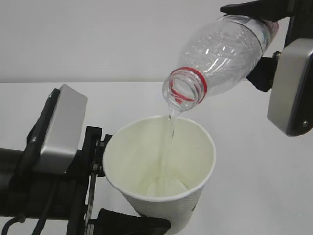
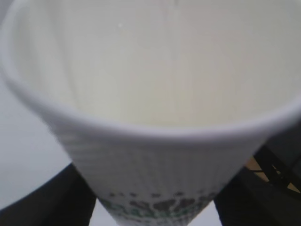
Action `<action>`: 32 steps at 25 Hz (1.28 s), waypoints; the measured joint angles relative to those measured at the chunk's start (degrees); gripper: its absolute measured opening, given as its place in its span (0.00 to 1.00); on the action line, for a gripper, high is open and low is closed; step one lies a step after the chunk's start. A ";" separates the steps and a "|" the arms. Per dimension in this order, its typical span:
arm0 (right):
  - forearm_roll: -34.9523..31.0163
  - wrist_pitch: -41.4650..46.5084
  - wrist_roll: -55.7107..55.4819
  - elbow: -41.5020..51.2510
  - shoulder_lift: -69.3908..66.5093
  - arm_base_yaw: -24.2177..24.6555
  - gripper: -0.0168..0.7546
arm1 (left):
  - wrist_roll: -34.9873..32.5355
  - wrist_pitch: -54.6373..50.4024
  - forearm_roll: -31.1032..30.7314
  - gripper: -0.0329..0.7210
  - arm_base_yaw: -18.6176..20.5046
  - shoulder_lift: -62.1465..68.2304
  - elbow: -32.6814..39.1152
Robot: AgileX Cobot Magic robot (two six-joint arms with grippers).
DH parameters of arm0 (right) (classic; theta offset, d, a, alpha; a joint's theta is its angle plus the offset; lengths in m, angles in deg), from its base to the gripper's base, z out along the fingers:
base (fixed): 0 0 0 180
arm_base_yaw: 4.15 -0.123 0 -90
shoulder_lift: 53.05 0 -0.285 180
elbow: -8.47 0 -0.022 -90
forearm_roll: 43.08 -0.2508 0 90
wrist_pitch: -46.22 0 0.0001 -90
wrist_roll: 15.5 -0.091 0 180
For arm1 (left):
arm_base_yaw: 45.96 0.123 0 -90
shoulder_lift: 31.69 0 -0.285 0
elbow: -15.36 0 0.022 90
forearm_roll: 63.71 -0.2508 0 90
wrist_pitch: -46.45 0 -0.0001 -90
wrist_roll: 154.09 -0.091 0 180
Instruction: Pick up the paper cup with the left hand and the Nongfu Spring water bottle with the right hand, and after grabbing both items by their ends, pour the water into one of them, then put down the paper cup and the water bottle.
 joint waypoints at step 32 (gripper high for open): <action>0.00 -0.04 0.22 0.00 0.00 0.00 0.63 | 0.00 0.00 -0.14 0.74 0.00 0.00 0.00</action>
